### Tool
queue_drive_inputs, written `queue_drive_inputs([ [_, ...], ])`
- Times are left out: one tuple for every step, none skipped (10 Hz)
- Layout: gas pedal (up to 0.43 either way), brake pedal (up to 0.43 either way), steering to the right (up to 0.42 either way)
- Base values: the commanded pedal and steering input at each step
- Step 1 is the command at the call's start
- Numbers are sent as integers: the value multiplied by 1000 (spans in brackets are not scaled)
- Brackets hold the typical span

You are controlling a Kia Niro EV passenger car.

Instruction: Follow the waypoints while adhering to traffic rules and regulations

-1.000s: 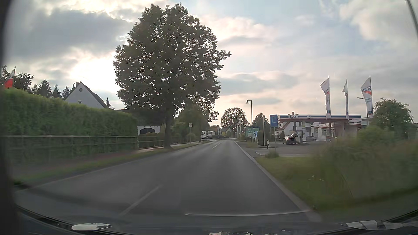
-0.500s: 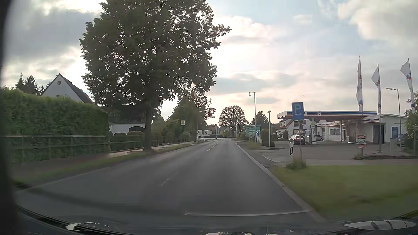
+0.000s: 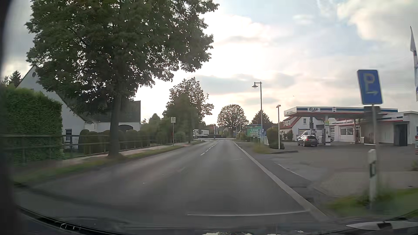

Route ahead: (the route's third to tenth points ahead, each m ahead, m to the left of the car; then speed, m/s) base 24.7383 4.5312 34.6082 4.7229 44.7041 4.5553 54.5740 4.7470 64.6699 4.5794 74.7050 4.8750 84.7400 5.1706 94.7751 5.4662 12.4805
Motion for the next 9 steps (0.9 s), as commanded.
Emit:
queue_drive_inputs([
  [110, 0, 2],
  [110, 0, 1],
  [110, 0, 0],
  [110, 0, 0],
  [110, 0, 0],
  [110, 0, -1],
  [110, 0, -1],
  [110, 0, -1],
  [110, 0, 0],
])
